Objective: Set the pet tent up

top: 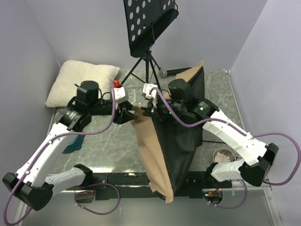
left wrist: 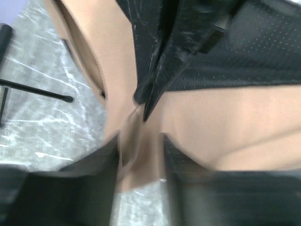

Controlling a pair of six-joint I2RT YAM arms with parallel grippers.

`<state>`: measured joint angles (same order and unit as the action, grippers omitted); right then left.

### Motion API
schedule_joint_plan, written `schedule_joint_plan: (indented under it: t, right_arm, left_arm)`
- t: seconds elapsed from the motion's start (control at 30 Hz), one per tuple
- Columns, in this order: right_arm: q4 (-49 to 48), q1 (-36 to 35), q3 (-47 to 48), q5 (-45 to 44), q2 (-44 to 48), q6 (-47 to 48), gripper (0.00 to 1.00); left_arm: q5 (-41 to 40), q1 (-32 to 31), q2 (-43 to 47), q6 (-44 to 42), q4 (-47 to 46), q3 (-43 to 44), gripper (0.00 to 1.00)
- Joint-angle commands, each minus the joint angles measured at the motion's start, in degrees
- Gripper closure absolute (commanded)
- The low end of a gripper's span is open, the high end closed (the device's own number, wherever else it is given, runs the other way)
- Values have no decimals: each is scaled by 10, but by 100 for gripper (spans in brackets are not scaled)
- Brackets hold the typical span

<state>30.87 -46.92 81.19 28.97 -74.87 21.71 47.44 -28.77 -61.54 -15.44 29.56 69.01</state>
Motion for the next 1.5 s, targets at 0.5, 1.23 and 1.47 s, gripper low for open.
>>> schedule_joint_plan:
  t: [0.5, 1.23, 1.47]
  right_arm:
    - [-136, 66, -72, 147, 86, -149, 100]
    - [-144, 67, -78, 169, 90, -170, 100]
    - [-142, 66, -62, 170, 77, -179, 100]
  left_arm:
    - [-95, -36, 111, 20, -192, -59, 12]
    - [-201, -125, 74, -102, -143, -46, 35]
    - [-220, -162, 58, -151, -112, -40, 44]
